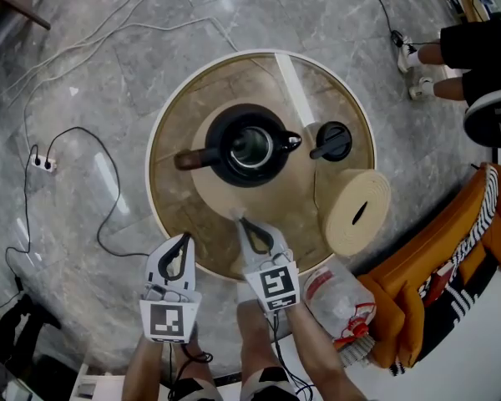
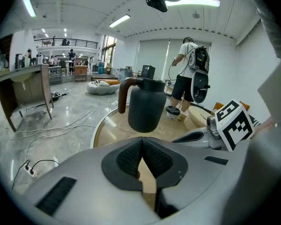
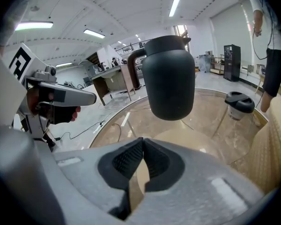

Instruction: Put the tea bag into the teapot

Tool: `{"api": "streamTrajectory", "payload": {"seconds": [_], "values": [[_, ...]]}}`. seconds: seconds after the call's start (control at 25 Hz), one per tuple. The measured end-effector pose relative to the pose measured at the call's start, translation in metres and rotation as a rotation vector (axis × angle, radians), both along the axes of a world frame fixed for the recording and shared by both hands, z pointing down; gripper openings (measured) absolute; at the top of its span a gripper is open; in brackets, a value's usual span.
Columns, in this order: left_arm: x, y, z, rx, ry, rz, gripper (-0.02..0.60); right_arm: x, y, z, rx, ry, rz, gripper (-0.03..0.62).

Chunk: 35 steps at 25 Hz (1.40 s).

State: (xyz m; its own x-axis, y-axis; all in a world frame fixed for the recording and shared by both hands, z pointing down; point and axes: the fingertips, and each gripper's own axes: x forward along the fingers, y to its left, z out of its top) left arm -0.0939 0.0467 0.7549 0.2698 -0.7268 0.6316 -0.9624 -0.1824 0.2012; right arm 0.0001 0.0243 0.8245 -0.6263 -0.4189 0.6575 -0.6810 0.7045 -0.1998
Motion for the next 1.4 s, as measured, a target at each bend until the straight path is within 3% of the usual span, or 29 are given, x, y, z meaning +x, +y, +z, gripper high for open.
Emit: {"api": "streamTrajectory", "payload": {"seconds": [0.64,0.88,1.08,1.4], "values": [[0.006,-0.023,-0.083,0.098,-0.043,0.054,0.015,0.001,-0.016,-0.109,0.076,-0.077,0.039,0.002],[0.009,-0.038,-0.124,0.117,-0.021,0.021,0.015,0.007,-0.03,-0.154,0.112,-0.099,0.069,0.002],[0.007,-0.049,-0.153,0.196,-0.092,0.101,0.015,0.011,-0.045,-0.192,0.168,-0.126,0.102,0.002],[0.004,-0.064,-0.189,0.216,-0.087,0.08,0.015,0.009,-0.07,-0.235,0.224,-0.141,0.115,0.002]]}}
